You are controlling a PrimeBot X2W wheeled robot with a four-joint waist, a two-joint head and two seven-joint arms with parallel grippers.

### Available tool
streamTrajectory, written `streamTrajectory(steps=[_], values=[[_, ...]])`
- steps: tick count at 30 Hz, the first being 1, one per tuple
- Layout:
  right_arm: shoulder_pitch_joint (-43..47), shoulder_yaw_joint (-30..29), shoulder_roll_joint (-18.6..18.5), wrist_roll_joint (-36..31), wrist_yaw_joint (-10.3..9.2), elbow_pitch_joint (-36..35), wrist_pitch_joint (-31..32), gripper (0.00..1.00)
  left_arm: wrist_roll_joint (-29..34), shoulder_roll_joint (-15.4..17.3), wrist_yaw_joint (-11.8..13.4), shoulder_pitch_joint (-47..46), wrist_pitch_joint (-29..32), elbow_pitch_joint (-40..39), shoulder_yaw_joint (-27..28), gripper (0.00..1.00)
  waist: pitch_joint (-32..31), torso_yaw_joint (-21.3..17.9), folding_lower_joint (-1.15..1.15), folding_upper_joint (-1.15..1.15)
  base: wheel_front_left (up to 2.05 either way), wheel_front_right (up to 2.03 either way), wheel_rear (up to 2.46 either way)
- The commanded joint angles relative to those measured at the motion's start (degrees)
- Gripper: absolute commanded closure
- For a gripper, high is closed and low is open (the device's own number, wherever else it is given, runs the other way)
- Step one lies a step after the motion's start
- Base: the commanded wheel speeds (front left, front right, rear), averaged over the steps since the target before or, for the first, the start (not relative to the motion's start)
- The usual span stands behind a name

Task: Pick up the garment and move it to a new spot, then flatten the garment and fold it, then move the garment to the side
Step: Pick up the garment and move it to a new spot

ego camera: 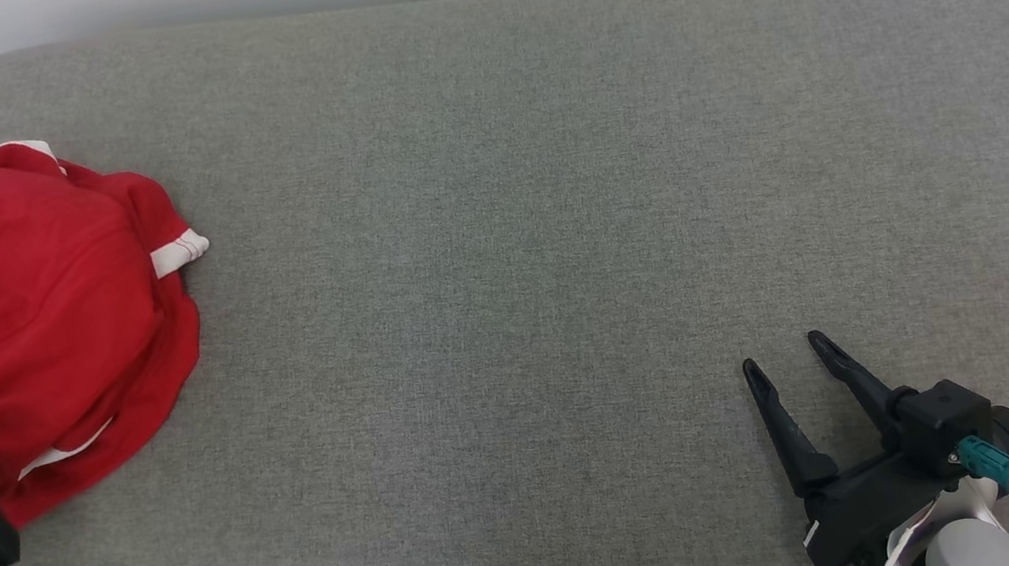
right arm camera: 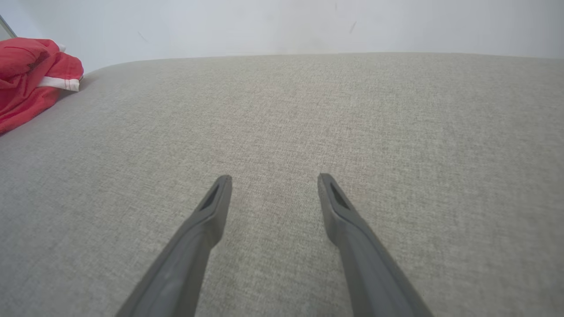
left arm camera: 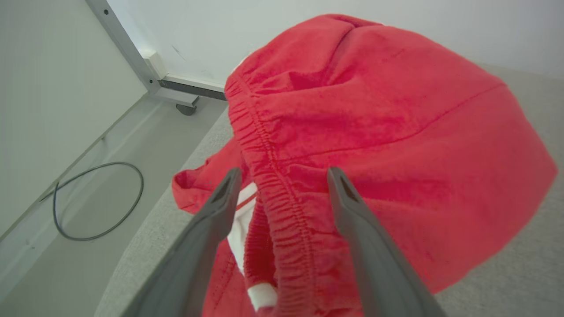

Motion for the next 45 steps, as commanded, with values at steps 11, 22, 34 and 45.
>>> streamTrajectory(steps=[11,22,34,45], values=[[-0.1,0.9,1.0,0.2,-0.12,1.2,0.0,0.0,-3.5,0.0,0.1,-0.1,5.0,4.9,-4.4,1.0,-2.0,-0.4,0.0,-0.01,0.0,0.0,0.0],[1.9,0.7,2.7,1.4,-0.12,2.3,0.0,0.0,-6.1,2.4,0.1,-2.1,2.2,0.5,-10.3,1.0,-6.5,-2.7,0.0,-0.01,0.0,0.0,0.0],[3.4,0.3,6.0,1.7,-0.12,2.6,0.0,0.0,-4.2,1.3,0.1,-7.1,-4.1,-10.7,-20.6,1.0,-10.4,-11.2,0.0,-0.01,0.0,0.0,0.0],[4.1,-0.6,6.4,2.2,-0.12,3.3,0.0,0.0,-6.8,-9.6,0.1,-4.1,-9.8,-11.3,-25.1,1.0,-10.0,-22.4,0.0,-0.01,0.0,0.0,0.0]])
